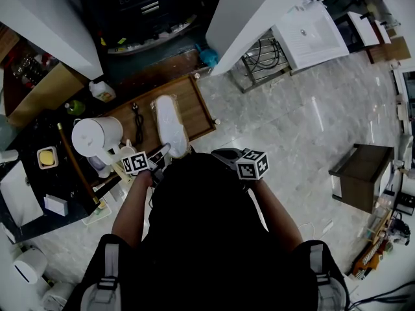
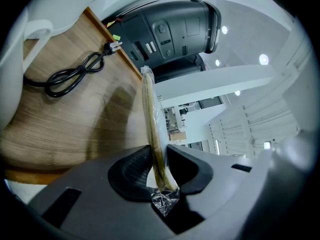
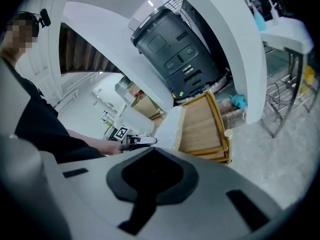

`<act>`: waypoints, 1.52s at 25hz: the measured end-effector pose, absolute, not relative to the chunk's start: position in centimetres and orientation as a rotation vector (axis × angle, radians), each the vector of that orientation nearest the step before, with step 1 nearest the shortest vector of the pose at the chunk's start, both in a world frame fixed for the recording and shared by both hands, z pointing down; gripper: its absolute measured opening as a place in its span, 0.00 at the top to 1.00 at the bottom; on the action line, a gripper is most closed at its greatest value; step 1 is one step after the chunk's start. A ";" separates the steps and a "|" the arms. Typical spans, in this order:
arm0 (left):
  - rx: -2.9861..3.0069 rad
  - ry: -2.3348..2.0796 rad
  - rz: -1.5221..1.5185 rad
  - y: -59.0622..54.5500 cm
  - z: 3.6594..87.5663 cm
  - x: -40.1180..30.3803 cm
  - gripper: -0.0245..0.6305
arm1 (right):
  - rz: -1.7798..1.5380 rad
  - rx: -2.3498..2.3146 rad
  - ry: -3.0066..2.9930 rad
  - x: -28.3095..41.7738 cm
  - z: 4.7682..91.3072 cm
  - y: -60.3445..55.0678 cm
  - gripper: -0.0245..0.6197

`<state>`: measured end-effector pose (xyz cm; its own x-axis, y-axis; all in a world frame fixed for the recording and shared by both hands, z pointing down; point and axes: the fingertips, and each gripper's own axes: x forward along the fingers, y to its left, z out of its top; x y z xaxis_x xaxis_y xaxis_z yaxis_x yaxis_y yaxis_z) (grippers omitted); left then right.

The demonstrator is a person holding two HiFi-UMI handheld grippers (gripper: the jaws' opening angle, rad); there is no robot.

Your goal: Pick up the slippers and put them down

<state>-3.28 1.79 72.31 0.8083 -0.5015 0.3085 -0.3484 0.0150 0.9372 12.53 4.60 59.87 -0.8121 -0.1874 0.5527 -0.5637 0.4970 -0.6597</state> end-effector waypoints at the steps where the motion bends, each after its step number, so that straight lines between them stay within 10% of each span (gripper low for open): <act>1: 1.589 -0.695 -0.133 1.8 72.5 -3.3 0.82 | 1.249 0.624 -2.335 12.6 59.9 4.6 0.95; 38: 1.476 -0.836 -0.013 -0.4 77.5 -4.4 0.80 | 1.240 0.577 -2.301 11.2 59.8 4.9 0.95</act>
<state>-4.37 -0.45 77.47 0.7264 -0.4904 0.4816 -0.4752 0.1479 0.8673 11.16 4.89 59.77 -0.8060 -0.1434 0.5743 -0.5584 0.5059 -0.6574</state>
